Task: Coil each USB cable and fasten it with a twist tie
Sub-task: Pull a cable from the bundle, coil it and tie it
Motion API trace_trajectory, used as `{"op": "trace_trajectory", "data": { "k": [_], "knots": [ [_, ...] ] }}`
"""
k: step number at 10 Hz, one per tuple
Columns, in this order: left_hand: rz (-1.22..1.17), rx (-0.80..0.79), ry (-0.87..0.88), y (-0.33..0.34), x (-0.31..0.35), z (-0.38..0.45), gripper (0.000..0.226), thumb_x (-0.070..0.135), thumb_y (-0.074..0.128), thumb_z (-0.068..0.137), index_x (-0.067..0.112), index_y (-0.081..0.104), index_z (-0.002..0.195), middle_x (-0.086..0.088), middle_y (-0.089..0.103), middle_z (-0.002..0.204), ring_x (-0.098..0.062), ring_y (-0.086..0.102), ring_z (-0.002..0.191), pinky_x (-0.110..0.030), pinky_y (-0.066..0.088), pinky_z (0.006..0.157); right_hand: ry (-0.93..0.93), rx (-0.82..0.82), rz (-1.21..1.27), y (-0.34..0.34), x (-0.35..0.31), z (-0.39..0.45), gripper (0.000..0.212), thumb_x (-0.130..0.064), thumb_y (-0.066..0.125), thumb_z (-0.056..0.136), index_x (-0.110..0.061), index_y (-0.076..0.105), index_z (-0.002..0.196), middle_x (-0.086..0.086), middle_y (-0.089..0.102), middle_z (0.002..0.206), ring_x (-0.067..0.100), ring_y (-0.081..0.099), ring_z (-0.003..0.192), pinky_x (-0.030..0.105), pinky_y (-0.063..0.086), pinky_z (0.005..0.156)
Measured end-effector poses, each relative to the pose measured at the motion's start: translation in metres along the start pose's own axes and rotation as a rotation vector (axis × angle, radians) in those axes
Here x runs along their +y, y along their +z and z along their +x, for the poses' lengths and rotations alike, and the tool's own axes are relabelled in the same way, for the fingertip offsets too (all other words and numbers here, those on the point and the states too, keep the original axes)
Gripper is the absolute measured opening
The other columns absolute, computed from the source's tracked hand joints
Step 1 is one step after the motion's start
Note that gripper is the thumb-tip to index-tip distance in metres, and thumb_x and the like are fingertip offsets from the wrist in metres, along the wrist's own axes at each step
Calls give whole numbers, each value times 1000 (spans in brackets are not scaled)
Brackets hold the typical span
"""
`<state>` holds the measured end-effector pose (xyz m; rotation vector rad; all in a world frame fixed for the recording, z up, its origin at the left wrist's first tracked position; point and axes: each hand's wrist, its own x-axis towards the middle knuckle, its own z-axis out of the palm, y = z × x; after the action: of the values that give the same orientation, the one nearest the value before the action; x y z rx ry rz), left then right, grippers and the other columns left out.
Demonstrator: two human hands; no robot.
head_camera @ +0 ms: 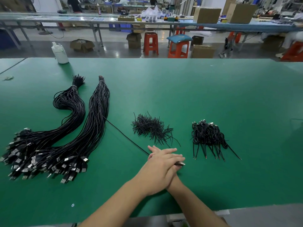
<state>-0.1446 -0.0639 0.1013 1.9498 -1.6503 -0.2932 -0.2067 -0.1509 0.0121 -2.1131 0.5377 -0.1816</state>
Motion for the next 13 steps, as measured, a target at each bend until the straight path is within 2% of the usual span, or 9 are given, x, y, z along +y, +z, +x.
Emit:
{"op": "trace_trajectory", "data": {
  "k": [1,2,3,6,8,9,10,12,13],
  "knots": [
    [-210,98,-81,-3,-10,1,37,27,40,105,21,58,137,11,54,142,2,29,141,-20,19,118,29,113,168,4,1,5,32,4,42,102,15,50,131,12,61,129,-11,53,97,-1,39,78],
    [-372,113,-218,-7,-23,3,42,37,34,101,30,63,130,17,55,139,11,37,133,-14,24,114,61,255,205,2,-12,11,28,-19,52,97,-16,75,84,-12,70,74,-4,63,66,29,54,63],
    [-537,114,-340,-11,-35,1,43,42,33,95,40,67,122,21,60,131,14,46,123,-7,31,104,51,318,155,4,-10,15,41,-31,42,87,-39,67,56,-22,60,52,-1,53,53,17,36,53],
    [-1285,502,-535,-20,-66,6,47,25,23,108,5,62,125,-10,69,122,-22,60,123,-35,46,104,-173,183,155,11,-11,11,32,-21,50,95,-16,69,70,-22,63,79,2,66,99,18,39,103],
    [-2039,793,-456,-55,-85,5,44,22,29,106,-8,60,113,-28,68,115,-33,70,103,-43,59,85,-69,45,369,6,-40,8,53,-53,43,92,-22,54,50,-6,49,44,11,48,47,30,41,57],
    [-2029,690,-405,-73,-85,0,37,20,37,101,-2,67,99,-16,73,88,-8,60,48,-19,49,43,-12,-34,369,-4,-46,13,50,-51,47,94,-22,52,54,3,42,47,17,42,46,30,34,55],
    [-2045,118,-254,-83,-82,-11,44,21,34,100,-5,69,96,-17,72,81,-8,42,33,-19,38,33,29,-31,275,-17,-46,24,54,-45,59,96,-20,39,53,3,32,52,15,34,52,31,26,55],
    [-899,-582,-523,-73,-76,-26,46,28,35,105,-5,66,106,-28,71,99,-27,72,65,-29,57,57,160,-129,214,-30,-55,38,52,-52,58,93,-20,59,52,-2,41,41,15,42,37,22,29,43],
    [-732,-481,-606,-59,-70,-24,38,21,32,109,0,62,115,-21,68,116,-26,73,83,-31,58,74,149,-104,204,-33,-66,40,49,-47,53,99,-21,65,58,0,48,39,16,49,36,28,41,48]
  ]
}}
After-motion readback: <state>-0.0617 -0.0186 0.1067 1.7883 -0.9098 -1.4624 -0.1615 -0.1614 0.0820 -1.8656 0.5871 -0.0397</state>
